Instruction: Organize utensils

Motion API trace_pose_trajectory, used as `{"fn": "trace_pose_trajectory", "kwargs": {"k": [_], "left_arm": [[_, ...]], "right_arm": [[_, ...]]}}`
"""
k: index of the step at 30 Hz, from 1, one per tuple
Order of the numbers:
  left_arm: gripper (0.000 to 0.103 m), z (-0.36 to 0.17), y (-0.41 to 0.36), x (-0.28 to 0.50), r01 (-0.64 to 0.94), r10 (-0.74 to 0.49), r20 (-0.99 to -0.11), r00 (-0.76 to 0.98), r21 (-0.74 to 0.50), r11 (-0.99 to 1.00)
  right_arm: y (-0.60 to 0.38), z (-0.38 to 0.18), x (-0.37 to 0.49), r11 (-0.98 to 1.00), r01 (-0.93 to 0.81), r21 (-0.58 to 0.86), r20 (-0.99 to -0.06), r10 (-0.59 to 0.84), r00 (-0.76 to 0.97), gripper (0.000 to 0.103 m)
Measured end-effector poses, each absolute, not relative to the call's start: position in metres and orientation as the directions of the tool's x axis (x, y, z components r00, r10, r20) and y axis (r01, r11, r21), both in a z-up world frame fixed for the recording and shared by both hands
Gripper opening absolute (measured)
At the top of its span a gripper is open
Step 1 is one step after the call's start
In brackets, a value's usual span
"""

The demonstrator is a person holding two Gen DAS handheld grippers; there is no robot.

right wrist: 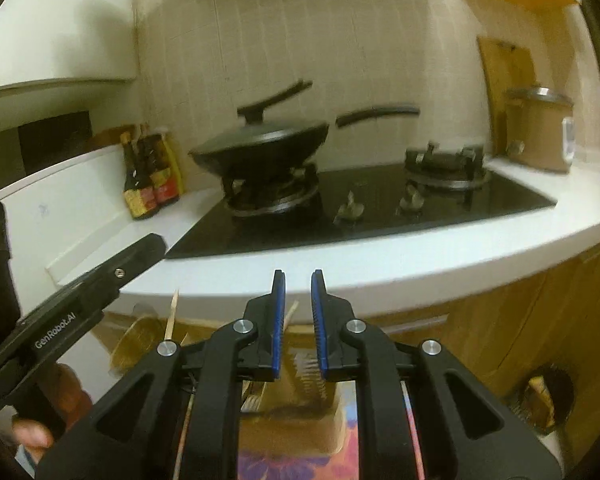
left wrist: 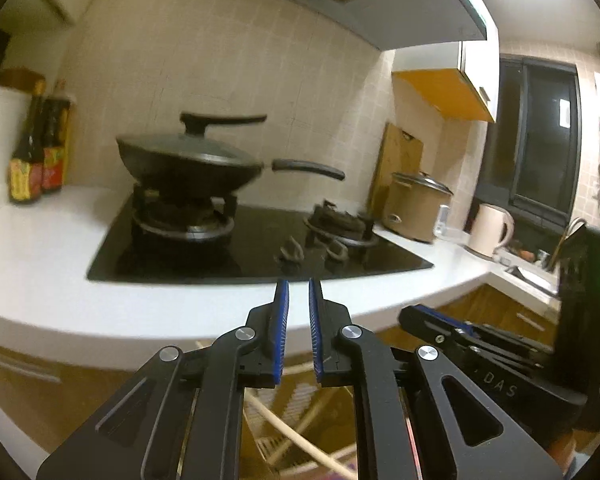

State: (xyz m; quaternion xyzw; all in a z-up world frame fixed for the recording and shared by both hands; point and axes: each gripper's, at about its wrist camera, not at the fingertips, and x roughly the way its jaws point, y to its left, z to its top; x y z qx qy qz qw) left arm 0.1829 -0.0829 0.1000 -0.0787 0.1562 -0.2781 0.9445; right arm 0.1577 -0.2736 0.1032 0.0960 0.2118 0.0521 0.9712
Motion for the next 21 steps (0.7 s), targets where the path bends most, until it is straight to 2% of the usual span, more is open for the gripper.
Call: {"fn": "trace_pose_trajectory", "kwargs": {"k": [5, 7, 8, 10, 16, 21], "left_arm": [[0.010, 0.103, -0.070, 0.169, 0.500, -0.553, -0.235, 0.799, -0.251, 0.829], [0.019, 0.109, -0.063, 0.162, 0.498, -0.551, -0.228, 0.803, -0.250, 0.830], [0.026, 0.111, -0.060, 0.158, 0.495, -0.547, -0.227, 0.806, -0.249, 0.833], [0.031, 0.115, -0.051, 0.150, 0.493, -0.546, -0.229, 0.806, -0.253, 0.833], [0.039, 0.116, -0.010, 0.131, 0.453, -0.526, -0.274, 0.805, -0.289, 0.844], [0.042, 0.115, 0.025, 0.127, 0.399, -0.499, -0.294, 0.815, -0.340, 0.852]], "right_arm": [[-0.277, 0.103, 0.141, 0.973, -0.063, 0.222, -0.402, 0.150, 0.903, 0.011], [-0.277, 0.109, 0.131, 0.969, -0.082, 0.233, -0.397, 0.172, 0.902, 0.011], [-0.276, 0.113, 0.127, 0.969, -0.090, 0.230, -0.399, 0.179, 0.899, 0.011], [-0.269, 0.120, 0.123, 0.966, -0.126, 0.226, -0.417, 0.213, 0.884, 0.011], [-0.224, 0.126, 0.141, 0.937, -0.279, 0.212, -0.580, 0.350, 0.736, 0.011], [-0.191, 0.122, 0.164, 0.928, -0.328, 0.176, -0.685, 0.355, 0.637, 0.011]]}}
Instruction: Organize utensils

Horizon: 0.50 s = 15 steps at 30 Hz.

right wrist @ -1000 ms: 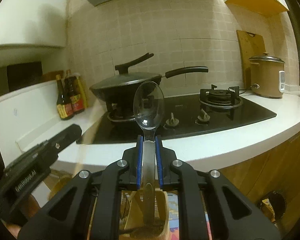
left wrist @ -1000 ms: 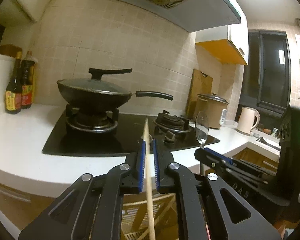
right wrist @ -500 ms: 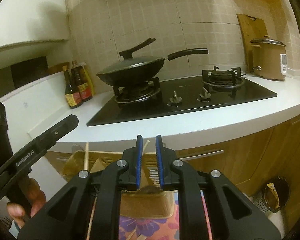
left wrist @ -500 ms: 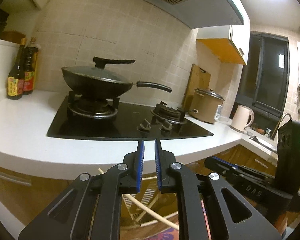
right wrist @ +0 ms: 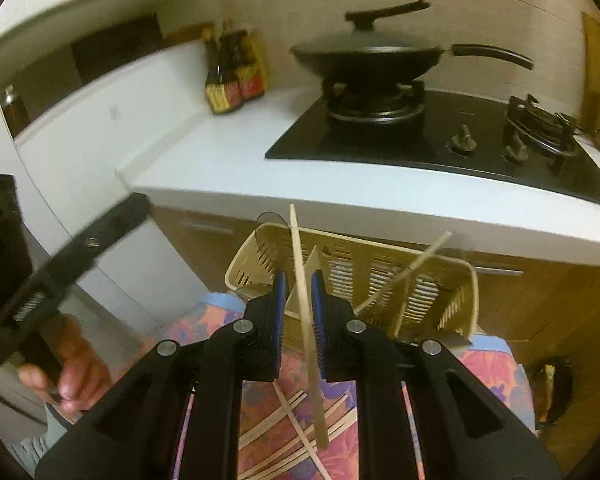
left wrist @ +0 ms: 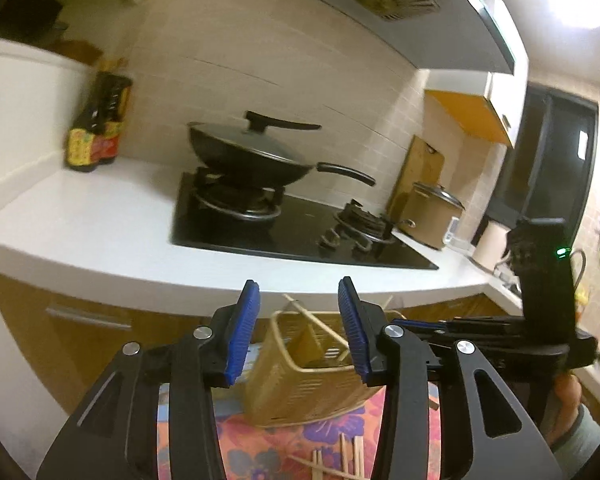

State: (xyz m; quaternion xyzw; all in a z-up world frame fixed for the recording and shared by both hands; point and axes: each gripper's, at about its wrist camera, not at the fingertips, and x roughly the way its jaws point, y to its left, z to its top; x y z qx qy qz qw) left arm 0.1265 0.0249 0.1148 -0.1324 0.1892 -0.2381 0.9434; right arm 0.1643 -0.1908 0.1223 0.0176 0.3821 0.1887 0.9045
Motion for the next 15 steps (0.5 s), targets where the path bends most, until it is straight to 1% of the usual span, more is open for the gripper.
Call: {"fn": "trace_pose_trajectory", "kwargs": {"k": [2, 4, 6, 12, 15], "left_arm": [[0.043, 0.116, 0.033, 0.127, 0.394, -0.499, -0.291, 0.816, -0.353, 0.849], [0.044, 0.116, 0.038, 0.128, 0.401, -0.507, -0.285, 0.814, -0.356, 0.844], [0.044, 0.114, 0.039, 0.129, 0.407, -0.510, -0.288, 0.811, -0.348, 0.844], [0.044, 0.105, 0.036, 0.131, 0.412, -0.504, -0.306, 0.807, -0.320, 0.853], [0.044, 0.102, 0.036, 0.131, 0.421, -0.513, -0.306, 0.802, -0.321, 0.849]], "right_arm": [[-0.181, 0.119, 0.177, 0.933, -0.328, 0.150, -0.726, 0.329, 0.603, 0.011], [-0.175, 0.113, 0.187, 0.928, -0.337, 0.161, -0.757, 0.335, 0.560, 0.011], [-0.169, 0.111, 0.194, 0.924, -0.347, 0.161, -0.773, 0.336, 0.538, 0.011], [-0.158, 0.101, 0.209, 0.936, -0.332, 0.116, -0.819, 0.279, 0.501, 0.011], [-0.156, 0.096, 0.214, 0.951, -0.302, 0.069, -0.836, 0.220, 0.502, 0.011]]}}
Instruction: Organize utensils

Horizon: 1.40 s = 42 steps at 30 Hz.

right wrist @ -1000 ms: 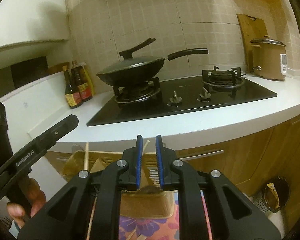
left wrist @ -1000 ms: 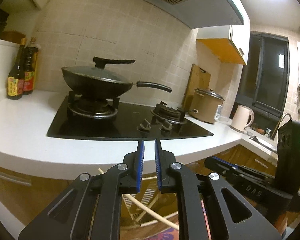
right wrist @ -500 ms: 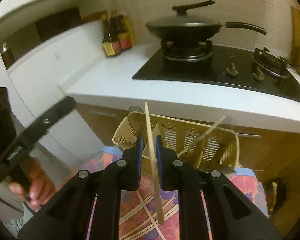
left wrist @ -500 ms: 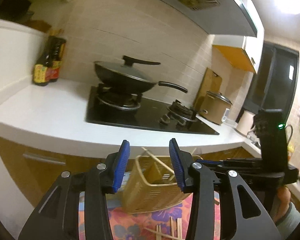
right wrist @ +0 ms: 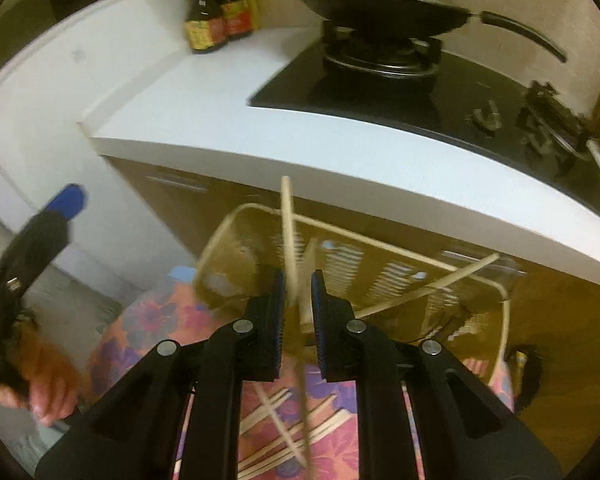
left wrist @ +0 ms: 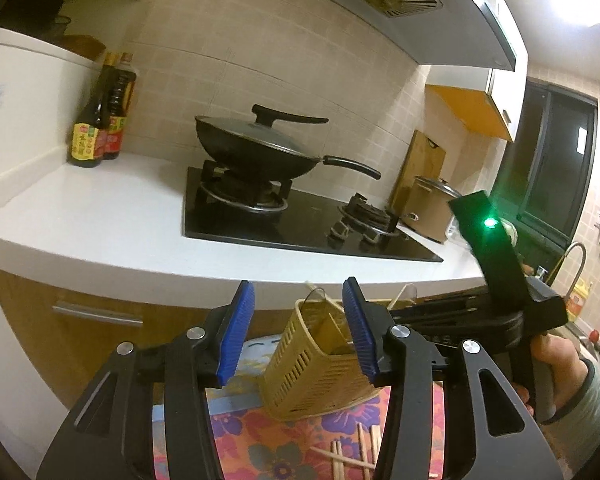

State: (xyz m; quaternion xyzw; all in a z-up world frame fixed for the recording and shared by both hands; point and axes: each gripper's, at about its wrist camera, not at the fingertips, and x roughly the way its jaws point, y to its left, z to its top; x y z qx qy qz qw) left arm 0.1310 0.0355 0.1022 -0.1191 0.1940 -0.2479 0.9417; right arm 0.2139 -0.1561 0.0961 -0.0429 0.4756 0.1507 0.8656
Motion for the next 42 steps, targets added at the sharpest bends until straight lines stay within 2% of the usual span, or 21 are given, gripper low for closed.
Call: {"fn": "trace_pose_trajectory", "kwargs": {"k": [3, 5, 11, 14, 15, 18, 24, 29, 34, 36, 37, 40, 41, 42], "left_arm": [[0.044, 0.101, 0.035, 0.130, 0.430, -0.521, -0.304, 0.798, -0.320, 0.844], [0.044, 0.099, 0.036, 0.130, 0.433, -0.526, -0.302, 0.795, -0.324, 0.841], [0.044, 0.094, 0.039, 0.134, 0.430, -0.535, -0.299, 0.790, -0.350, 0.832], [0.044, 0.092, 0.040, 0.135, 0.433, -0.538, -0.294, 0.790, -0.355, 0.829], [0.044, 0.092, 0.041, 0.135, 0.433, -0.539, -0.291, 0.790, -0.356, 0.828], [0.044, 0.091, 0.041, 0.135, 0.434, -0.542, -0.284, 0.791, -0.363, 0.825], [0.044, 0.085, 0.042, 0.136, 0.422, -0.525, -0.282, 0.803, -0.354, 0.835], [0.044, 0.081, 0.046, 0.142, 0.418, -0.531, -0.284, 0.799, -0.373, 0.829], [0.044, 0.078, 0.045, 0.144, 0.418, -0.529, -0.296, 0.795, -0.366, 0.832], [0.044, 0.079, 0.045, 0.143, 0.421, -0.533, -0.295, 0.793, -0.368, 0.829], [0.044, 0.079, 0.045, 0.143, 0.422, -0.536, -0.295, 0.791, -0.370, 0.828], [0.044, 0.081, 0.043, 0.140, 0.429, -0.539, -0.304, 0.785, -0.362, 0.828], [0.044, 0.082, 0.041, 0.137, 0.433, -0.541, -0.316, 0.780, -0.351, 0.830], [0.044, 0.081, 0.039, 0.134, 0.435, -0.541, -0.335, 0.772, -0.341, 0.833]], "right_arm": [[-0.156, 0.096, 0.215, 0.953, -0.295, 0.062, -0.830, 0.214, 0.516, 0.004], [-0.157, 0.099, 0.212, 0.956, -0.287, 0.053, -0.819, 0.206, 0.536, 0.004], [-0.169, 0.136, 0.197, 0.966, -0.249, 0.066, -0.696, 0.223, 0.682, 0.004], [-0.175, 0.154, 0.189, 0.974, -0.212, 0.081, -0.571, 0.220, 0.791, 0.004], [-0.178, 0.159, 0.185, 0.977, -0.194, 0.083, -0.501, 0.209, 0.840, 0.004], [-0.180, 0.161, 0.180, 0.991, -0.111, 0.071, -0.357, 0.130, 0.925, 0.004], [-0.181, 0.136, 0.182, 0.994, 0.003, 0.107, -0.201, 0.019, 0.980, 0.004], [-0.176, 0.120, 0.182, 0.997, 0.036, 0.069, -0.141, -0.026, 0.990, 0.004], [-0.178, 0.114, 0.168, 0.998, 0.005, 0.064, -0.172, 0.006, 0.985, 0.007], [-0.182, 0.117, 0.153, 0.997, -0.004, 0.078, -0.170, 0.018, 0.985, 0.012], [-0.184, 0.118, 0.145, 0.996, -0.008, 0.083, -0.170, 0.022, 0.985, 0.019], [-0.188, 0.125, 0.120, 0.996, -0.024, 0.084, -0.181, 0.039, 0.983, 0.021], [-0.190, 0.127, 0.108, 0.996, -0.032, 0.080, -0.196, 0.048, 0.979, 0.028], [-0.191, 0.128, 0.101, 0.996, -0.037, 0.075, -0.209, 0.052, 0.976, 0.049]]}}
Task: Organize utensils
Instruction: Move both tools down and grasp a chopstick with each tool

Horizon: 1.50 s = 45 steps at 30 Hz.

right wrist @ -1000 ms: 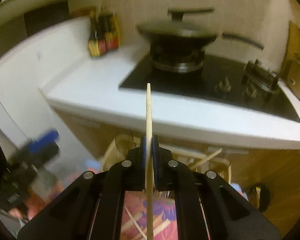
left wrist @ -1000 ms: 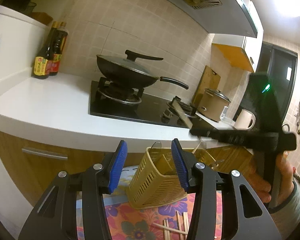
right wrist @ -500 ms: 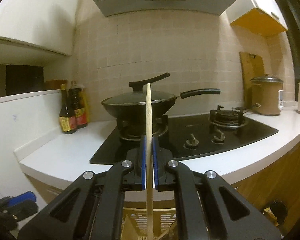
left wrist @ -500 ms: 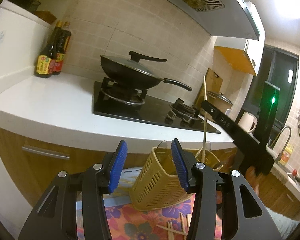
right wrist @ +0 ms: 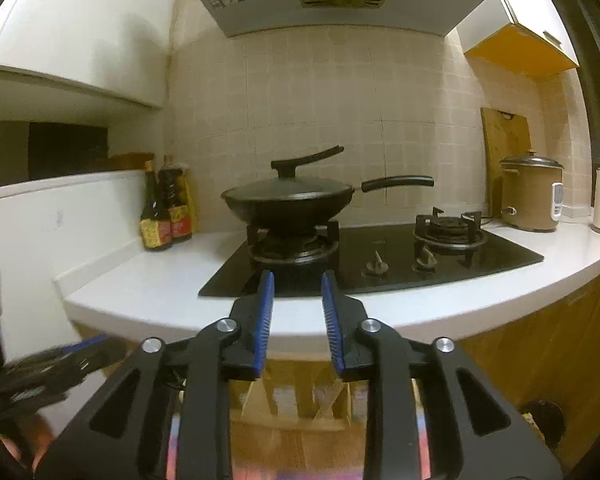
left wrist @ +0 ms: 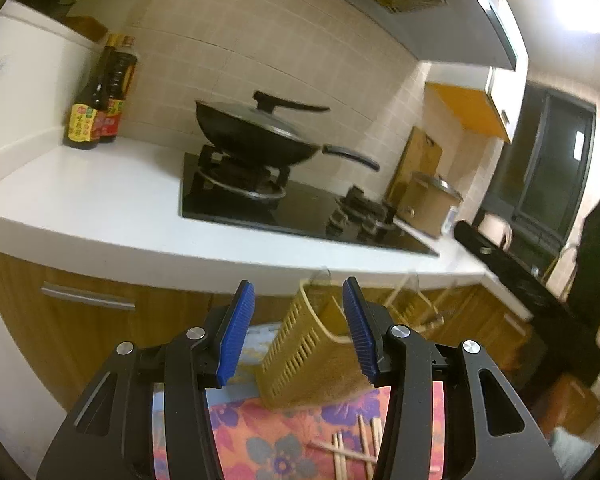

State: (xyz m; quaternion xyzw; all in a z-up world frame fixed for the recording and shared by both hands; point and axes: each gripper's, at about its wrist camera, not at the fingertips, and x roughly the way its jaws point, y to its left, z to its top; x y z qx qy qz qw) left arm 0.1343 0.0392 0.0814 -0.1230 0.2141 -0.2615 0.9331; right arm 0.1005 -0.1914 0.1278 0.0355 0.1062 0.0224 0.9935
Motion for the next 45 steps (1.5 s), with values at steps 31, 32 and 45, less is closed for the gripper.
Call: {"fn": "trace_pose_trajectory", "kwargs": {"k": [31, 32, 45], "left_arm": [[0.043, -0.049, -0.058, 0.058, 0.539, -0.344, -0.840, 0.419, -0.075, 0.839], [0.040, -0.048, -0.061, 0.058, 0.537, -0.328, -0.841, 0.430, -0.054, 0.842], [0.010, -0.040, -0.017, 0.050, 0.430, -0.415, -0.804, 0.426, -0.223, 0.875]], "right_arm": [[-0.204, -0.052, 0.042, 0.972, -0.234, -0.019, -0.834, 0.114, 0.540, 0.021], [-0.204, -0.054, 0.043, 0.972, -0.235, -0.025, -0.837, 0.108, 0.536, 0.012], [-0.243, -0.045, -0.020, 0.991, -0.084, 0.101, -0.845, 0.130, 0.518, 0.004]]}}
